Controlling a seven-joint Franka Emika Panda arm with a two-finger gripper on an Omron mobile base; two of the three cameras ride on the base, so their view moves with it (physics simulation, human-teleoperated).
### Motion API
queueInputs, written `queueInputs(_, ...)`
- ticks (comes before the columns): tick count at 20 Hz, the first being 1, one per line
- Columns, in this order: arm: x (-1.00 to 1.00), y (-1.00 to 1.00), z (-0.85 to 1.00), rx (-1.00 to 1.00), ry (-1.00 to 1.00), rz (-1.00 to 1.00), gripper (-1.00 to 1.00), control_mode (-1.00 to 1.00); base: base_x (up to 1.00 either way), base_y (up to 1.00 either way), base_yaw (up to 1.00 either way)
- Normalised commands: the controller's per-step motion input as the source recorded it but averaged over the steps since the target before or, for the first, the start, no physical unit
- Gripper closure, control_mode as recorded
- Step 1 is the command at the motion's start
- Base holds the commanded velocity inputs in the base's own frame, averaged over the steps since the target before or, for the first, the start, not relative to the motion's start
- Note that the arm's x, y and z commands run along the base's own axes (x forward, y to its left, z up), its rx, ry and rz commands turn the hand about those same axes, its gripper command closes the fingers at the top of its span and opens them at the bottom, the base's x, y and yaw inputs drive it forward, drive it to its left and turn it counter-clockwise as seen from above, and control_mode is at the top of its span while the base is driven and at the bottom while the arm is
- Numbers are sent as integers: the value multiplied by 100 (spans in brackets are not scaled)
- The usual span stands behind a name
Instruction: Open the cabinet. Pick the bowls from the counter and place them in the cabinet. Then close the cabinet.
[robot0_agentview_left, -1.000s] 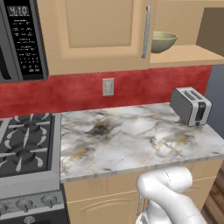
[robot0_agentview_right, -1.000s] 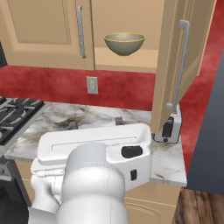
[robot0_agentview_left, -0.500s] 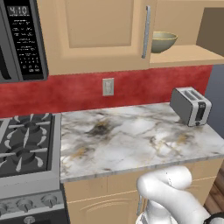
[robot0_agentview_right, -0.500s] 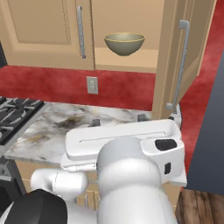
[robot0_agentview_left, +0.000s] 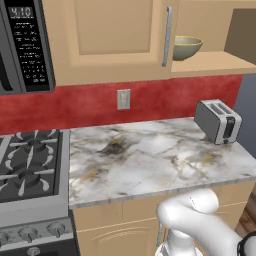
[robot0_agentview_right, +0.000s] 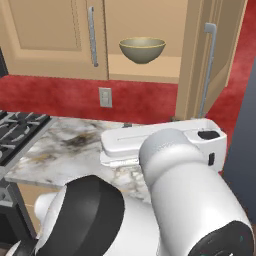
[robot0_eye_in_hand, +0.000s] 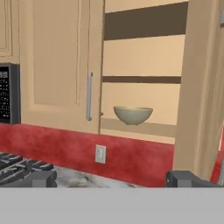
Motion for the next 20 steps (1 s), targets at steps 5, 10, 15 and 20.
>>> queueInputs(5,54,-43,0,1,7,10,-100,-100,0,0,0)
queueInputs(10,46,-39,0,0,5,10,-100,-100,0,0,0)
queueInputs(15,36,-22,0,0,1,10,-100,-100,0,0,0)
queueInputs(20,41,0,-2,0,0,9,-100,-100,0,0,0)
